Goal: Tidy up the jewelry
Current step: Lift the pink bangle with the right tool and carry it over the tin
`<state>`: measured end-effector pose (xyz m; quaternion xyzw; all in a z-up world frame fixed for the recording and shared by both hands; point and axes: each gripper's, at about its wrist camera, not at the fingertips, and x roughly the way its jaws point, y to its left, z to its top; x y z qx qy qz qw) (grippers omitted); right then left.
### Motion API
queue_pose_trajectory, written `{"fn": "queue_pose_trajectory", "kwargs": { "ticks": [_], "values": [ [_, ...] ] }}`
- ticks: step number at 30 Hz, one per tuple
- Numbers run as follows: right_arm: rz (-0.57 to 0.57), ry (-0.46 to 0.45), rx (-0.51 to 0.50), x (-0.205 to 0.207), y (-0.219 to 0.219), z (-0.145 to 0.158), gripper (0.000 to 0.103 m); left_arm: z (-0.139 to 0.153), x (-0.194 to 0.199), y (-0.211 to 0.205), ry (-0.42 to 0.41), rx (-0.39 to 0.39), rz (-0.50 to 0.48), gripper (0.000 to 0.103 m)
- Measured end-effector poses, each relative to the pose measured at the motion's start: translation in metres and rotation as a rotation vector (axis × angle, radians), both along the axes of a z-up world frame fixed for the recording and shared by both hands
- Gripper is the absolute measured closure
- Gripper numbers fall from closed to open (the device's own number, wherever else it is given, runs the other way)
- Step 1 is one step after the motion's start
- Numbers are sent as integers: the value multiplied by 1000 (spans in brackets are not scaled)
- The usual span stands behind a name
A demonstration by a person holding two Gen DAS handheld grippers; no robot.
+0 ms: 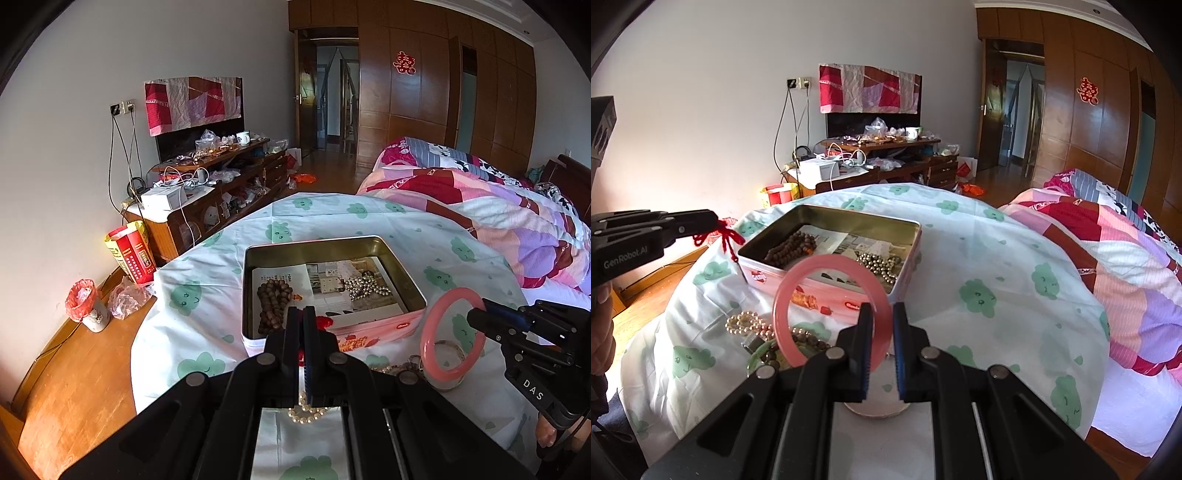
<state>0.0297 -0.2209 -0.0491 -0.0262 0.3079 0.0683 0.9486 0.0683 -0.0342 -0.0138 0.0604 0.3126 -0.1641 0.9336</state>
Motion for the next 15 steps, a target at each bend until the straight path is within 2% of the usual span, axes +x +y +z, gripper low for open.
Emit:
{"fn": "queue_pose_trajectory", "kwargs": {
  "ticks": [15],
  "values": [
    [3,2,-8,7,0,0,91,4,12,2,-7,4,21,103]
  ]
}}
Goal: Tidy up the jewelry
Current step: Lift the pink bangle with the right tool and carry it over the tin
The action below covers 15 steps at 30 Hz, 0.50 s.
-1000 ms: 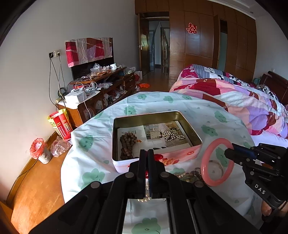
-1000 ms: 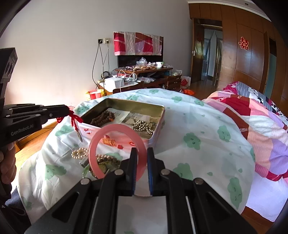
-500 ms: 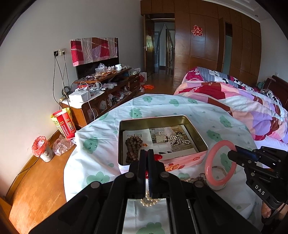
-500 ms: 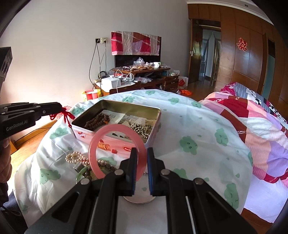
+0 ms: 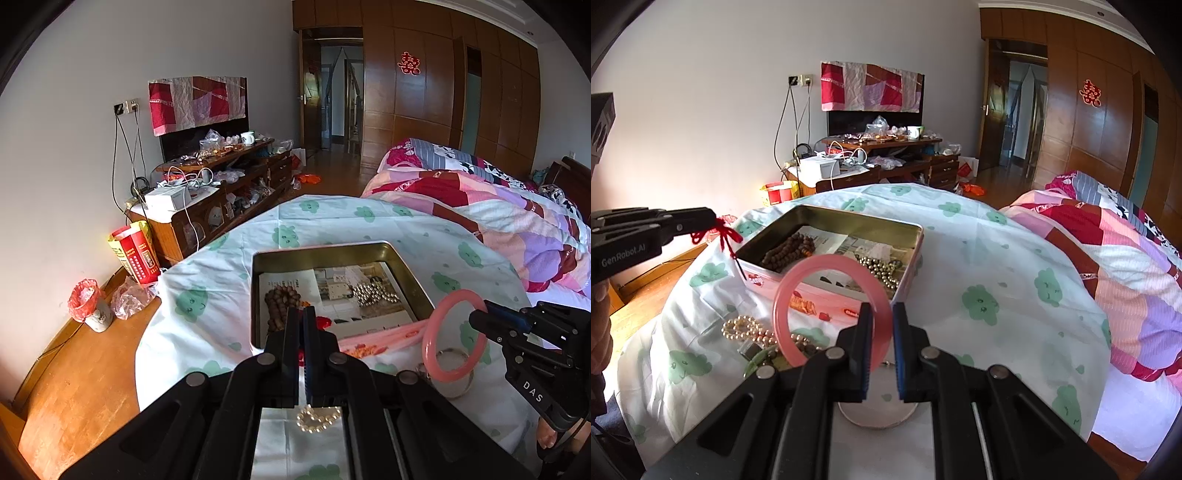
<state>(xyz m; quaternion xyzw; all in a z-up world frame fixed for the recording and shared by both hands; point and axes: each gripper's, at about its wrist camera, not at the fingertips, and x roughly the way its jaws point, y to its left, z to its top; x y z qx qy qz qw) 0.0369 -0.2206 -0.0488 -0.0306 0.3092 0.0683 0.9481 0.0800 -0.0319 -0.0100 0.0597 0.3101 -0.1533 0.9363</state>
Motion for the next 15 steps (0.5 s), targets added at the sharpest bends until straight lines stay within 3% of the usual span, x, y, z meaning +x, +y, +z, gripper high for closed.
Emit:
{"fn": "queue_pose_trajectory", "kwargs": {
  "ticks": [15],
  "values": [
    [8,-30,-37,34,6,19,91,16,36,0,-39,16,44,103]
  ]
}}
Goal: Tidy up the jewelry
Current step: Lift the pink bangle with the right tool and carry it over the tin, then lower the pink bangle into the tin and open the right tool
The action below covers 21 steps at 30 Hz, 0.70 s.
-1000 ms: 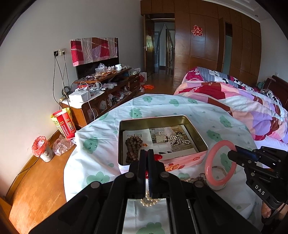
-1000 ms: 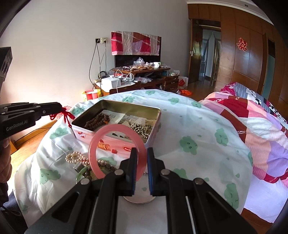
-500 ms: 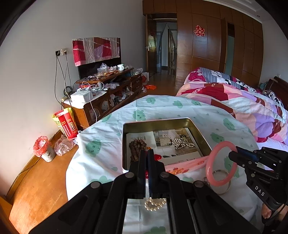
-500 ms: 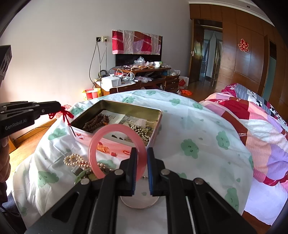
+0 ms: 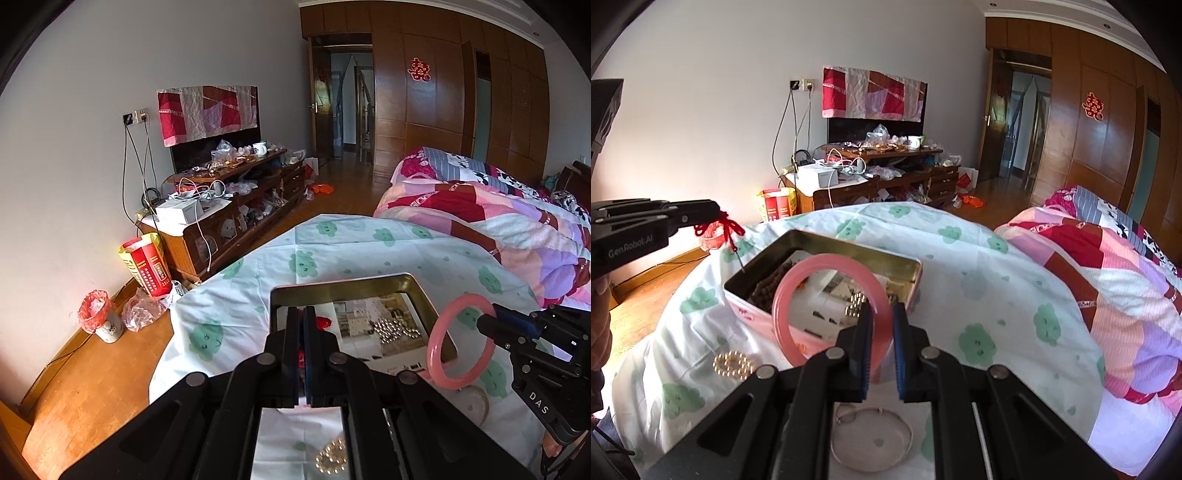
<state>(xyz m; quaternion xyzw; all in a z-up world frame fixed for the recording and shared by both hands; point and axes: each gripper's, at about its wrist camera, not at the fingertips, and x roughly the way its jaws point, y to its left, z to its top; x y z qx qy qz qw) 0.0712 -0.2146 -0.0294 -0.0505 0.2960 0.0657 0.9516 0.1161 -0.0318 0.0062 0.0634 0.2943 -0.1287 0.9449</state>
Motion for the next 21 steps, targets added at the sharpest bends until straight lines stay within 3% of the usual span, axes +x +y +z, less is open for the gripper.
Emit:
{"fn": "queue_pose_trajectory", "kwargs": {
  "ticks": [21],
  "values": [
    [0,48,-51,56,14,-6,91,-10,53,-13,35,47,30,103]
  ]
}}
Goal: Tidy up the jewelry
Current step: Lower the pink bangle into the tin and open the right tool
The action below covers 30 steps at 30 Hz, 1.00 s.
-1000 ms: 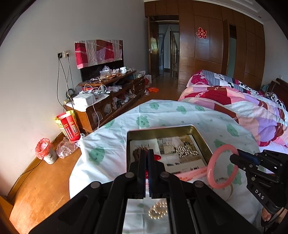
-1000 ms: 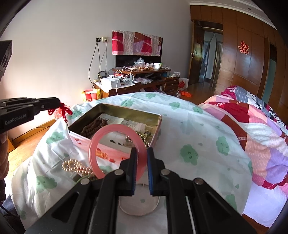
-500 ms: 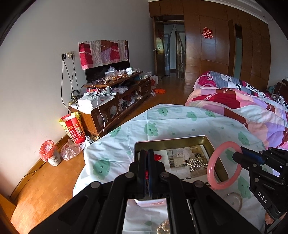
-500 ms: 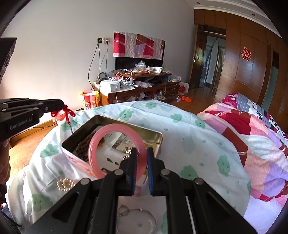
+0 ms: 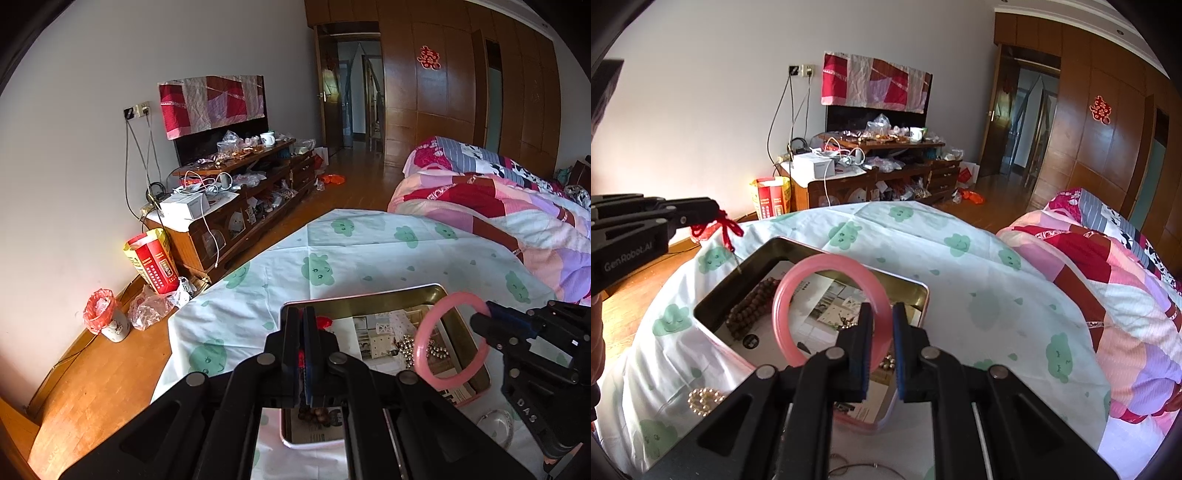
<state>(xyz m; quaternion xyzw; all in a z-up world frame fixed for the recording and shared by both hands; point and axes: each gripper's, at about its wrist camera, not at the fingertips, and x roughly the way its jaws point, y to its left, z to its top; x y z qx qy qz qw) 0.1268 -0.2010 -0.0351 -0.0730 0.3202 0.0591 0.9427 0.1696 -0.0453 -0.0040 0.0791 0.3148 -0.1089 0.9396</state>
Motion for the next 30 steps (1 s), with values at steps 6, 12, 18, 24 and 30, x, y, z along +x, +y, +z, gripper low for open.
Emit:
{"fn": "queue_pose_trajectory", "kwargs": {
  "ticks": [6,12,18,24,30],
  "values": [
    [-6,38,-20,19,2,-13,91,-16,15,-10,29,32,5,103],
    [-4,71,-36,31,4,-25,91,-35,26,-17,47,67,-1,102],
    [0,92,-47,35,8,-34,91,-48,32,-18,67,76,2,102],
    [-7,115,-55,43,10,-41,90,-50,39,-27,69,79,-15,101],
    [-14,117,-36,40,7,-42,59,-60,40,-25,86,136,42,97]
  ]
}}
